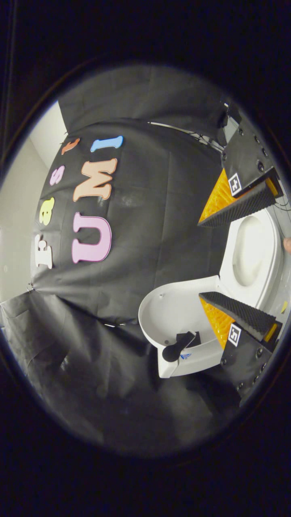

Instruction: Open the toilet lid.

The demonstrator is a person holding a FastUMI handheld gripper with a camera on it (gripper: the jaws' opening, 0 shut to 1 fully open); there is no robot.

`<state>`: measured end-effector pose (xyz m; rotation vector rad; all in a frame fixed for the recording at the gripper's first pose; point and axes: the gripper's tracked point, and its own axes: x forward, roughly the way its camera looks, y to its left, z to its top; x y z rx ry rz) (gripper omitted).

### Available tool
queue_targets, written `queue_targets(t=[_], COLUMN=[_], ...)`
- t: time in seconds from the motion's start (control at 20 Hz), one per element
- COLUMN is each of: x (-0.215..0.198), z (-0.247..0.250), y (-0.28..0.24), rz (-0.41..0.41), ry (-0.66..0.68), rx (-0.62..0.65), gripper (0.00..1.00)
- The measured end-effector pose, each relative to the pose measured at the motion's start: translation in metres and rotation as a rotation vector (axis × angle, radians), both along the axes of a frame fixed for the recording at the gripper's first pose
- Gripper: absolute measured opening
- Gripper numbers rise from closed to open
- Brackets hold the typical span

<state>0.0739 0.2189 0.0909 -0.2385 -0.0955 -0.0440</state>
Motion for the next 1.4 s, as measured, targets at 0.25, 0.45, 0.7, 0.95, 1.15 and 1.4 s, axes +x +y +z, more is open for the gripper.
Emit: queue_targets(t=[0.25,0.45,0.7,0.95,1.15,1.4], x=[0.003,0.001,-0.003,-0.007,-0.007,-0.006], z=[-0.009,-0.003,-0.007,-0.007,-0.013,-0.022], y=[-0.005,-0.003,0.000,-0.004,-0.003,-0.002], rz=[-0.029,-0.049,-0.040,-0.047,-0.053,-0.051], ry=[0.031,0.007,0.016,0.018,0.027,0.045], rx=[0.070,0.093,0.107,0.088,0.118,0.081], gripper=[0.99,0.98,0.98,0.98,0.98,0.98])
